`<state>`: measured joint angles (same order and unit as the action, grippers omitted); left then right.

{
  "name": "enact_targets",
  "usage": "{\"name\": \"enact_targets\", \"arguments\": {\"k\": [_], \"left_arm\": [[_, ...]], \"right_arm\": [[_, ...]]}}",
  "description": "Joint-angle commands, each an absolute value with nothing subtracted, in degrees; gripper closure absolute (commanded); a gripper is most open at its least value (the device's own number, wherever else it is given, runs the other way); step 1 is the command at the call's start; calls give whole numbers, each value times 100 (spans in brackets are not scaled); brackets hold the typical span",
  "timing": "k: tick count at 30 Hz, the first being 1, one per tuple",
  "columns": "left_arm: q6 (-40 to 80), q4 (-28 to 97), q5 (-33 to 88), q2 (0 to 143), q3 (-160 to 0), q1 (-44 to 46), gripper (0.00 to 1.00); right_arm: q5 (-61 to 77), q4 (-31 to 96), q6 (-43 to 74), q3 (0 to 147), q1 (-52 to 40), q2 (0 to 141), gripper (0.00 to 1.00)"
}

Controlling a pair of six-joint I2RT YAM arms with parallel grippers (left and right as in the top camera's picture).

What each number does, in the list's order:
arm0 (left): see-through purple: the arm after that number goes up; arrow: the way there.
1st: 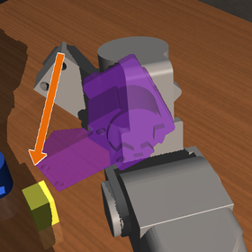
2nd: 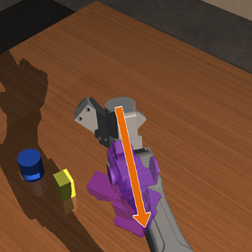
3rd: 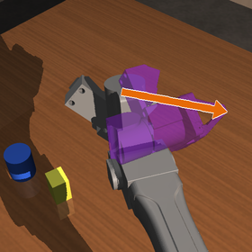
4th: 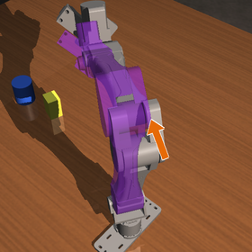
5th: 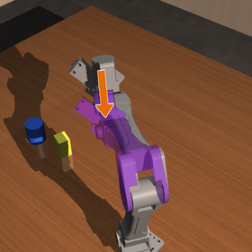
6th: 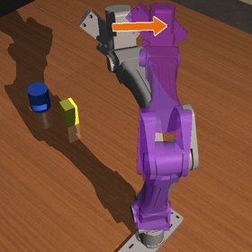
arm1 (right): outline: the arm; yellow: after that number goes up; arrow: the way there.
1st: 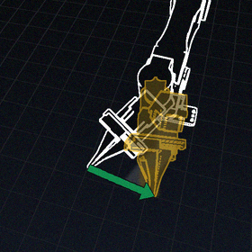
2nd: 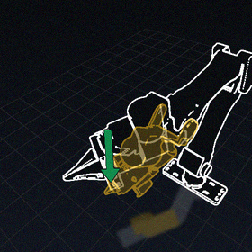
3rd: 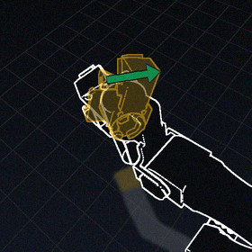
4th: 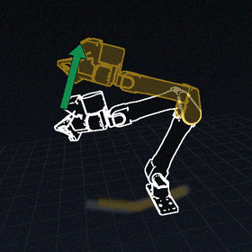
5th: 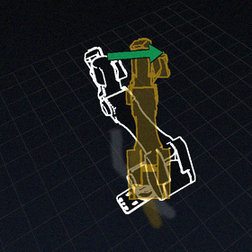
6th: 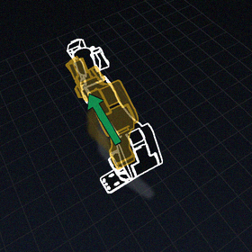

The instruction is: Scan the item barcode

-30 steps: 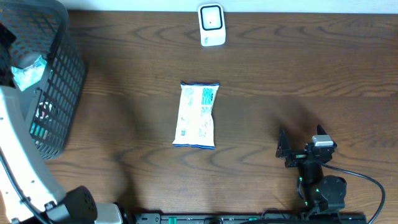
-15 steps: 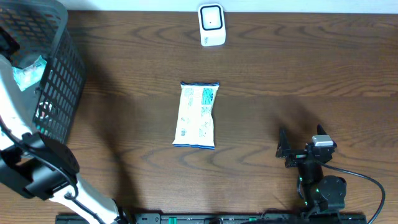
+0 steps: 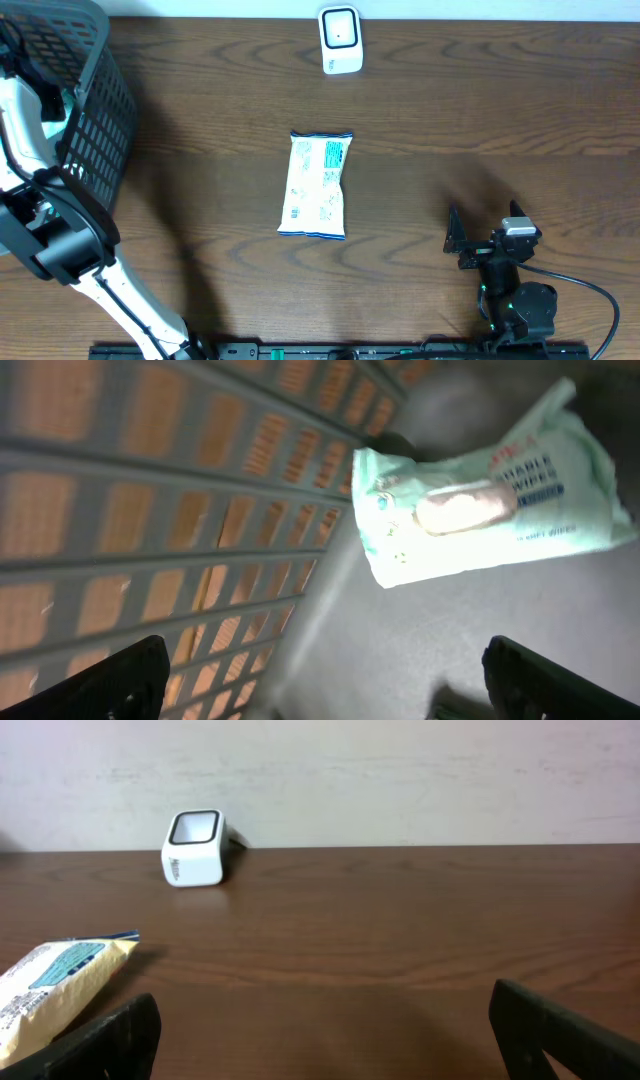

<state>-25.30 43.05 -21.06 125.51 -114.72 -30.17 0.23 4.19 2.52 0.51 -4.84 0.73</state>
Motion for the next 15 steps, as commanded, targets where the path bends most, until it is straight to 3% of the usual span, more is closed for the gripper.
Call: {"name": "enact_targets", "arguments": {"k": [1, 6, 15], "left_arm": [[-3527, 4272, -2099, 12720, -11469, -3004, 1], [-4125, 4130, -2047, 12988, -11467, -3004, 4], [-4449, 3586, -884, 13351, -11463, -3004, 9]], "right_arm": [[34, 429, 209, 30, -530, 38, 1], [34, 429, 209, 30, -530, 38, 1], [34, 429, 209, 30, -530, 38, 1]]}}
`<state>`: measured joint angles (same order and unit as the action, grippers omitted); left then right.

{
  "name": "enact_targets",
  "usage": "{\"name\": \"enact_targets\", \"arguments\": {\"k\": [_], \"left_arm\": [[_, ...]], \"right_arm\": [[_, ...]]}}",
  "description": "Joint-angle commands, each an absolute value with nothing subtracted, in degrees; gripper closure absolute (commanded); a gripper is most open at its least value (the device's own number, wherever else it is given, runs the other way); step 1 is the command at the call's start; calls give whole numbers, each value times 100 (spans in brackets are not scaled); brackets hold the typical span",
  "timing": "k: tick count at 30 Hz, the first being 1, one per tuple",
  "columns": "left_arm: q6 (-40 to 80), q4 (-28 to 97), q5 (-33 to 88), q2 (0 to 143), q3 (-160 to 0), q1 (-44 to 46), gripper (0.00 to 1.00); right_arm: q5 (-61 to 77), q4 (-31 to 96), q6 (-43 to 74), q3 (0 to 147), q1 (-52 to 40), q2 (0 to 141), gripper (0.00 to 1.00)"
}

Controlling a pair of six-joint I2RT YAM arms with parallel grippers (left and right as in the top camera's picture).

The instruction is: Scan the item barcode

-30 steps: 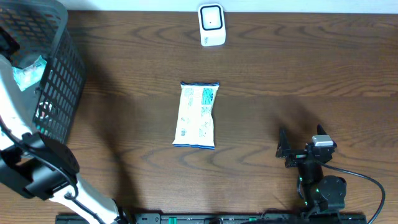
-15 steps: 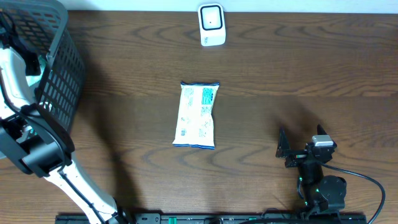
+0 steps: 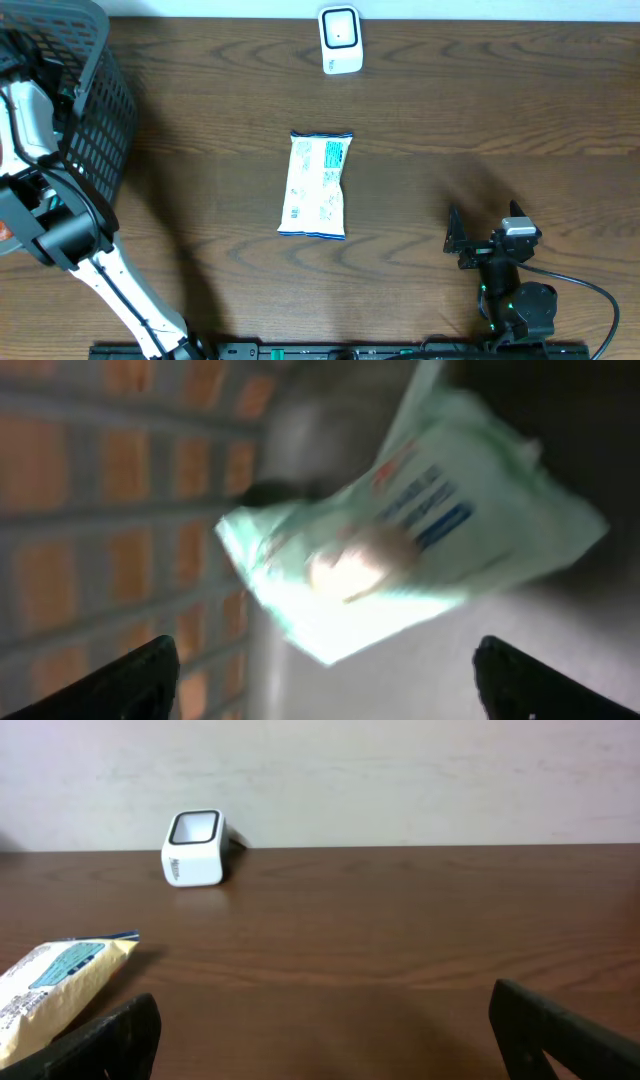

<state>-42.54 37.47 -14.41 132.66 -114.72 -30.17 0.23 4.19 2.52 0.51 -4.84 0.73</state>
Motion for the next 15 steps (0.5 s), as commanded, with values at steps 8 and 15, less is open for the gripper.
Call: {"name": "enact_targets", "arguments": {"k": [8, 15], "left_arm": [[-4877, 3157, -526, 13515, -11461, -3004, 17], [-4952, 3162, -537, 13898, -11458, -3020, 20]], "right_arm": [[34, 429, 209, 30, -530, 38, 1], [34, 429, 209, 30, -530, 38, 1]]}}
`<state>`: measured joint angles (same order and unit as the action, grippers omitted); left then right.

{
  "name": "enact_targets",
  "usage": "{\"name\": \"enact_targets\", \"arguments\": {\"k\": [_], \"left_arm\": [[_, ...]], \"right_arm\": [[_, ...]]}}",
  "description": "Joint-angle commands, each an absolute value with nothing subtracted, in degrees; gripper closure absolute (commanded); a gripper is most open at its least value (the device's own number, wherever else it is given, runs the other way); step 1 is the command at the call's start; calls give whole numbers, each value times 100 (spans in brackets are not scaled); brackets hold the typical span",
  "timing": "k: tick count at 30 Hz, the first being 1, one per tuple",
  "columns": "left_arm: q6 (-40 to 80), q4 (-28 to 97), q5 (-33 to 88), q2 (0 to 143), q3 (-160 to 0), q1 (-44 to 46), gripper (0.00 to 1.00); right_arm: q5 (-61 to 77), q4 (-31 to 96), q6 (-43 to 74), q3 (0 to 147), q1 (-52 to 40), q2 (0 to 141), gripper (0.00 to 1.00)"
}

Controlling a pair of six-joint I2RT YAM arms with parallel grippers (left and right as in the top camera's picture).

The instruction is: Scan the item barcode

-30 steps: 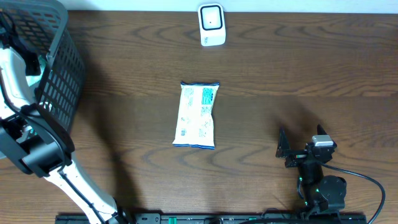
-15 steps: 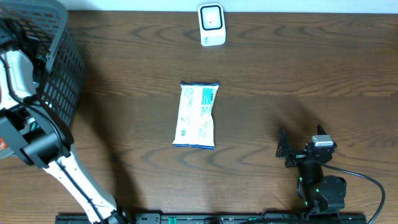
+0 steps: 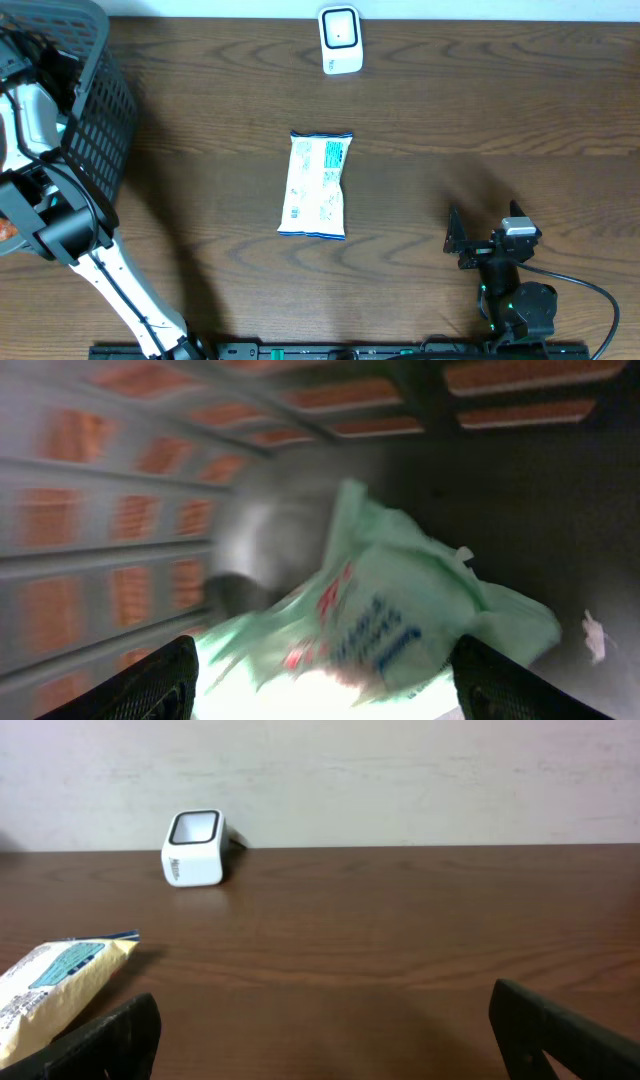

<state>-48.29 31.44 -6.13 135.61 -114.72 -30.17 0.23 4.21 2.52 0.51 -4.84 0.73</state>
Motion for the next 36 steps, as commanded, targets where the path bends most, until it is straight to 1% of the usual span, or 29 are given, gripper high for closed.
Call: {"name": "enact_targets", "arguments": {"k": [1, 3, 5, 6, 7, 9, 10, 15, 17, 18, 19, 22, 27, 36], "left_arm": [[-4952, 3159, -534, 13928, -11458, -3020, 19], [-4952, 3157, -537, 14016, -11458, -3020, 20], [-4952, 3157, -558, 14088, -11458, -3022, 26], [-4950, 3157, -600, 14112, -11458, -3022, 30], [-4950, 3157, -631, 14118, -11458, -3022, 38], [-4947, 3155, -670, 14118, -11458, -3022, 48], [-4945, 3157, -690, 14114, -11458, -3022, 49], [-4919, 3162, -1245, 14079, -11461, -3004, 48], [-4849, 3168, -1271, 14009, -11461, -2998, 48], [-4711, 3155, -1269, 13885, -11461, -2978, 37], [-4622, 3124, -1269, 13821, -11461, -2958, 32], [-4305, 3050, -1203, 13498, -11461, -2875, 32], [-4215, 3146, -794, 13019, -11461, -2709, 32], [-4670, 3924, -821, 13159, -11458, -2617, 31]], "right_arm": [[34, 429, 209, 30, -530, 38, 1], [34, 429, 209, 30, -530, 38, 1], [34, 429, 209, 30, -530, 38, 1], [34, 429, 209, 30, -530, 38, 1], [34, 429, 209, 30, -530, 38, 1], [34, 429, 209, 30, -530, 38, 1], [34, 429, 209, 30, -530, 38, 1], [34, 427, 209, 30, -530, 38, 1], [34, 429, 209, 30, -530, 38, 1], [34, 429, 209, 30, -530, 38, 1], [34, 429, 209, 30, -530, 38, 1], [34, 429, 209, 30, -530, 38, 1], [34, 429, 209, 30, -530, 38, 1], [34, 429, 209, 30, -530, 38, 1]]}}
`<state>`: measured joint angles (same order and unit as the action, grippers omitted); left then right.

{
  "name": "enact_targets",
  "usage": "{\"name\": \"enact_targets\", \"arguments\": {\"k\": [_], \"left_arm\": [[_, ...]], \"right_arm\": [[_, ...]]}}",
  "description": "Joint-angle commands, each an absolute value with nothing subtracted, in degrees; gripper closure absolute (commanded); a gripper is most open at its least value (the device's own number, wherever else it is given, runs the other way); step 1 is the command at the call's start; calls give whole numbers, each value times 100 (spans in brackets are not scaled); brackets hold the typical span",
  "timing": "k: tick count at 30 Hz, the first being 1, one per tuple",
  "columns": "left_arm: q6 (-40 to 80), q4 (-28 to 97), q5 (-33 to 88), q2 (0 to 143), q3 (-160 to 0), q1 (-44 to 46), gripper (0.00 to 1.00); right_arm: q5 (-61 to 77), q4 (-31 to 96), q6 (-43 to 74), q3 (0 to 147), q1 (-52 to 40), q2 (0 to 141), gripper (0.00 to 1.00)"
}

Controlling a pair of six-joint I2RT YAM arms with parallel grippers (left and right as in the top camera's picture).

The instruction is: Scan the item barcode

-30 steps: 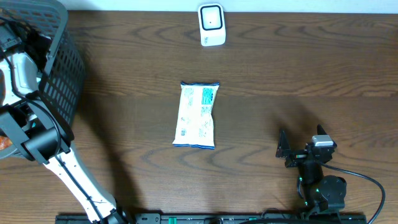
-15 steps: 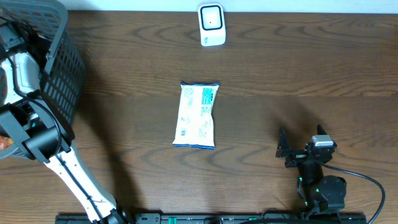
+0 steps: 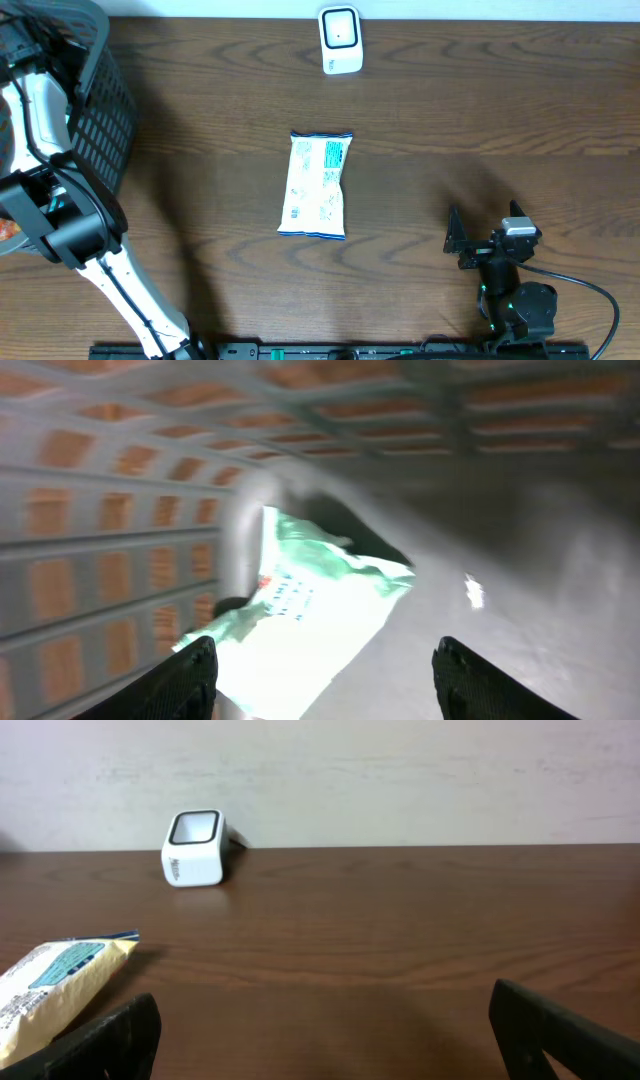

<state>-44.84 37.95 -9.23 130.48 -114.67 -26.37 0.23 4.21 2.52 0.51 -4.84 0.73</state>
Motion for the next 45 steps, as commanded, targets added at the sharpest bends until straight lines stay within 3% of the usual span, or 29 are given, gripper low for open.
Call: {"name": "enact_targets", "arguments": {"k": [1, 8, 13, 37, 39, 41, 44, 45], "left_arm": [[-4670, 3966, -823, 13205, -11458, -2635, 31], [-4705, 4025, -987, 13423, -11454, -2845, 32], [-5389, 4281, -987, 13533, -11454, -2982, 32], [-5376, 3632, -746, 14046, -11452, -3223, 37], [-5374, 3610, -744, 14134, -11452, -3223, 42], [-5374, 3612, -659, 14204, -11452, -3218, 55], [-5325, 3614, -550, 14230, -11452, -3218, 87], [-5301, 3612, -550, 14230, -11454, -3218, 92]], "right_arm": [[34, 429, 209, 30, -530, 38, 1], [34, 429, 209, 30, -530, 38, 1], [34, 429, 209, 30, -530, 38, 1], [34, 429, 209, 30, -530, 38, 1], [34, 429, 209, 30, -530, 38, 1], [34, 429, 209, 30, -530, 38, 1], [34, 429, 209, 30, -530, 38, 1], [34, 429, 209, 30, -530, 38, 1]]}}
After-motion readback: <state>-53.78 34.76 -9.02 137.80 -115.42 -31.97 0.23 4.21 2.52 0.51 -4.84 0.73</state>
